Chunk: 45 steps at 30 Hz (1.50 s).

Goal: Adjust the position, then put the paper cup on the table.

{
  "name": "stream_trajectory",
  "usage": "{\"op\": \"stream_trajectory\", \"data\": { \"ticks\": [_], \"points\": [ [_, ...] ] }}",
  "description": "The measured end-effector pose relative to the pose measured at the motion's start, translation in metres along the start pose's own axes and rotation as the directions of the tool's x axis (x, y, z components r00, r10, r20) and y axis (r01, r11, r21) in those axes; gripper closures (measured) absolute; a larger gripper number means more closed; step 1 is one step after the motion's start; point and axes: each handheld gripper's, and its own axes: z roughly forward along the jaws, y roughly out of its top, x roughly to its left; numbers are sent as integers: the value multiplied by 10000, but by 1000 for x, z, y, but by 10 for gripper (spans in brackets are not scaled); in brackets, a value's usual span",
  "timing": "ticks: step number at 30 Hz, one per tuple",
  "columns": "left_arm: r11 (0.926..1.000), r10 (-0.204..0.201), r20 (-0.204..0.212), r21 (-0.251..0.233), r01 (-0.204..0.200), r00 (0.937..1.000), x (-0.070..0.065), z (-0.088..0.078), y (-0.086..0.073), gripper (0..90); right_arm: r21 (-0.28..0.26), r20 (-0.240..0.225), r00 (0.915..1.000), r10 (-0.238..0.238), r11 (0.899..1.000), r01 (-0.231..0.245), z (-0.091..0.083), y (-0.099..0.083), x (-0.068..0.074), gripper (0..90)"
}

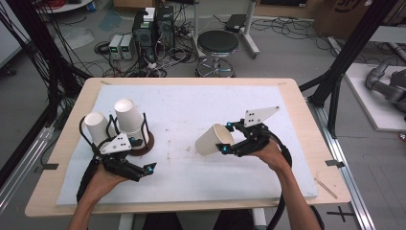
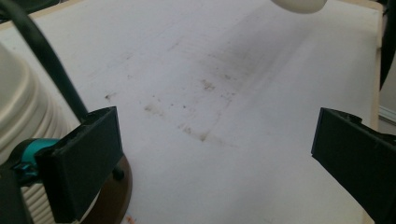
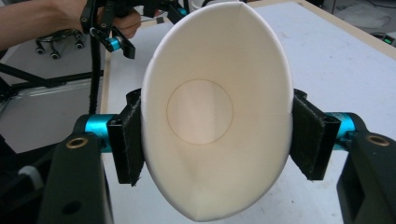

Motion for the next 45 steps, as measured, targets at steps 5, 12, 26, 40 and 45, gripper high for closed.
{"op": "stream_trajectory", "data": {
  "ticks": [5,12,26,40,45],
  "points": [
    [10000,-48,-439,79,51,9990,0,-4,-8,24,76,224,9997,51,10000,-52,-3,-1,-1,315],
    [9998,-152,-546,110,158,9984,3,-5,-14,24,285,442,9989,136,9995,-149,-7,-3,-2,315],
    [9996,-261,-557,-108,256,9981,4,-6,-14,24,323,575,9982,180,9993,-198,-15,-3,-1,315],
    [9987,-425,-801,-331,399,9959,7,-9,-18,23,573,922,9951,369,9975,-423,-20,-6,-8,315],
    [9984,-409,-924,-420,371,9949,7,-10,-20,24,747,1096,9932,398,9960,-481,-19,-7,-11,315]
  ]
}}
